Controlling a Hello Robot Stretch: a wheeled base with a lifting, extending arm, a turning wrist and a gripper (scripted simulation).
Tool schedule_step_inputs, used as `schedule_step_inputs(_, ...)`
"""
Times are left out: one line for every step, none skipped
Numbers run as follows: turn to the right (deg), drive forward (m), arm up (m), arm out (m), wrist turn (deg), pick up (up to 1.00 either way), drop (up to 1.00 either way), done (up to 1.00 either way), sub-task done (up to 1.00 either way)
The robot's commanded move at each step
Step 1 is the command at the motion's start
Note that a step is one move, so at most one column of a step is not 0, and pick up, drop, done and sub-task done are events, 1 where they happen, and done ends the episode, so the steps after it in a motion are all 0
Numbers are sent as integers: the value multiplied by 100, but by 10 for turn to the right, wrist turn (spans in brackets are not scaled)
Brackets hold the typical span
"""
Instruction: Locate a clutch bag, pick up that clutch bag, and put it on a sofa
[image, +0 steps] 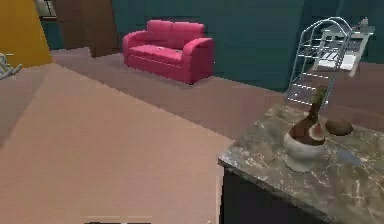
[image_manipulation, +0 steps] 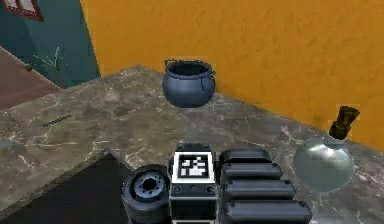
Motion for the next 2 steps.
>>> schedule_step_inputs(-300, 0, 0, 0, 0, 0, 0, 0, 0)
schedule_step_inputs(0, 100, 0, 0, 0, 0, 0, 0, 0)
